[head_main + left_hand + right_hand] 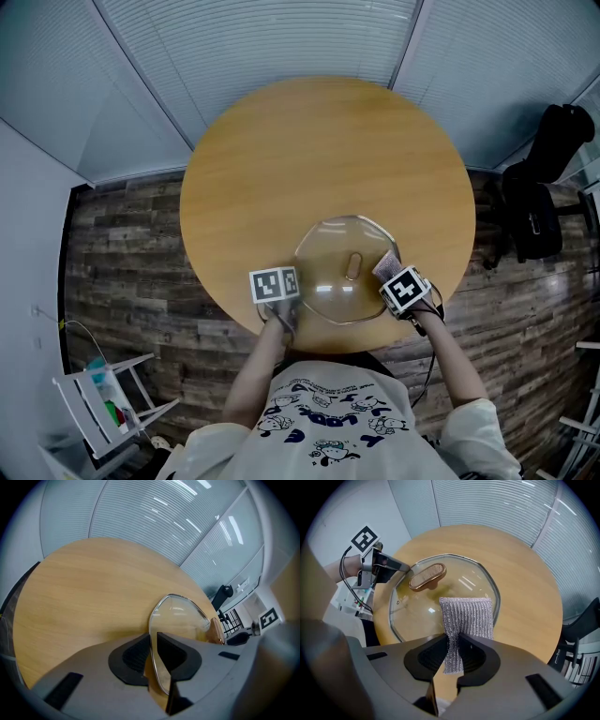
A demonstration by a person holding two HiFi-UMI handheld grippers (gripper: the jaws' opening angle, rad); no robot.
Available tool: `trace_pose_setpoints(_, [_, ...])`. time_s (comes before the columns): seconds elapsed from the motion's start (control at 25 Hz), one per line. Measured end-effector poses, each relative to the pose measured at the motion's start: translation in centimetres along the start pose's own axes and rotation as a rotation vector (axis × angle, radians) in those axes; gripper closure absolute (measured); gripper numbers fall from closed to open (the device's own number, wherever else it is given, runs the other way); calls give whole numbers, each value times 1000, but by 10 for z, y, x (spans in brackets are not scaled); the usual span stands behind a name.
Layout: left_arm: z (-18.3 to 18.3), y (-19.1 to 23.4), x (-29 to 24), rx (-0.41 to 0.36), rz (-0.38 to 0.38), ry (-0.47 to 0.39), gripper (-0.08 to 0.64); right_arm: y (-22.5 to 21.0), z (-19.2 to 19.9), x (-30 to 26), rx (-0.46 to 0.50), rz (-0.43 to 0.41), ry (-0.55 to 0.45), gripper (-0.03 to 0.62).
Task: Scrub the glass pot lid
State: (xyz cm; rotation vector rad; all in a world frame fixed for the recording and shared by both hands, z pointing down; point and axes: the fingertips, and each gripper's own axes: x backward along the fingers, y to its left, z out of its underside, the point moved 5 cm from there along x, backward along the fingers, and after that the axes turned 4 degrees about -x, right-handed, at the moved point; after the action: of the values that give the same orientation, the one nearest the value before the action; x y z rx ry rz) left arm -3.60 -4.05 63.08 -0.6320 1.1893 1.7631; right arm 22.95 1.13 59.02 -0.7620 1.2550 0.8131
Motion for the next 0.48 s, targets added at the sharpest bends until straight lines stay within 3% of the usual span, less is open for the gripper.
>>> trace_pose_setpoints(0.48, [0,-2,-1,1,-5,0,502,16,11,0,11,-28,42,518])
